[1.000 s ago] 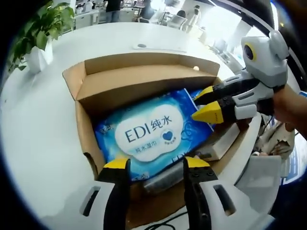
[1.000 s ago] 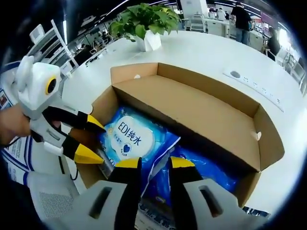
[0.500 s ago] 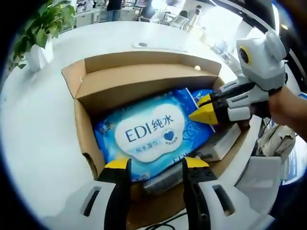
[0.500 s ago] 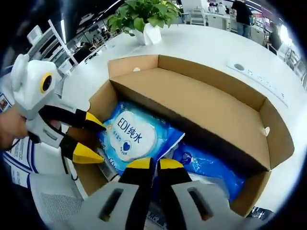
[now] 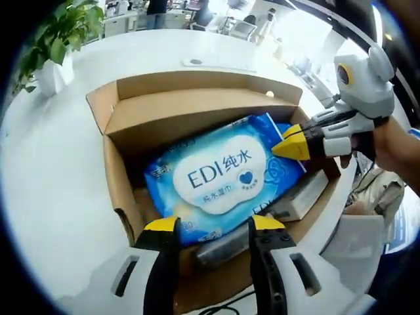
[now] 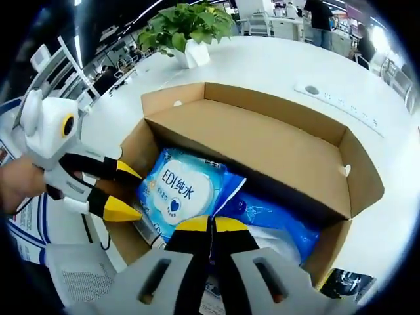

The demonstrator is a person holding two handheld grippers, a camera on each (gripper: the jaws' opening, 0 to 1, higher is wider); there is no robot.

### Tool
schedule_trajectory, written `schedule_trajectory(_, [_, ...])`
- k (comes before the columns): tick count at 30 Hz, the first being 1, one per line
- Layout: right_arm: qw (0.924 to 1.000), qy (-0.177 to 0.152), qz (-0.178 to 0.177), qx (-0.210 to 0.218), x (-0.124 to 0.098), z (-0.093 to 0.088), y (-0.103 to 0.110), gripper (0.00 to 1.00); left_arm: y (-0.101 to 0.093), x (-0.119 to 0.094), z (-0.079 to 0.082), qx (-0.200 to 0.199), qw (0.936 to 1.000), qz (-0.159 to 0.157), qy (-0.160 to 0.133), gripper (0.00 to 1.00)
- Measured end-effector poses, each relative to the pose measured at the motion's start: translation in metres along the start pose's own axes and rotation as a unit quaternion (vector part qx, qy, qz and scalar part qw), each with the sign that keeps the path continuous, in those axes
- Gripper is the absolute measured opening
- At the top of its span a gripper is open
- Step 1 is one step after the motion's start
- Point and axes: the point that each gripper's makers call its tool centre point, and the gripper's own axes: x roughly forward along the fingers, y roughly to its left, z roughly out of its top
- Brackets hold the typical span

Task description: Operate the shoe box by opening the lid, removing the specified soft item, and placing it in the target area until the item is outside and the box remains undamaged.

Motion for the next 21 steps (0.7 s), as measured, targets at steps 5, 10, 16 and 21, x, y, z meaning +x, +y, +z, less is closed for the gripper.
schedule_trajectory(5, [1.0000, -0.005, -0.004, 0.003, -0.008, -0.002, -0.003, 0.00, 0.001, 0.000, 0.003, -0.003, 1.0000, 0.002, -0.002, 0.41])
schedule_trajectory(10, [0.9998, -0.013, -0.013, 0.002, -0.018, -0.003, -0.005, 0.00, 0.003, 0.001, 0.006, -0.007, 0.9999, 0.005, -0.004, 0.40])
schedule_trajectory(16, [0.9995, -0.021, -0.021, 0.009, -0.025, -0.006, -0.014, 0.00, 0.005, 0.006, 0.008, -0.017, 0.9998, 0.012, -0.003, 0.40])
schedule_trajectory(21, [0.9994, -0.022, -0.026, 0.009, -0.027, -0.009, -0.018, 0.00, 0.007, 0.010, 0.012, -0.014, 0.9995, 0.026, 0.010, 0.42])
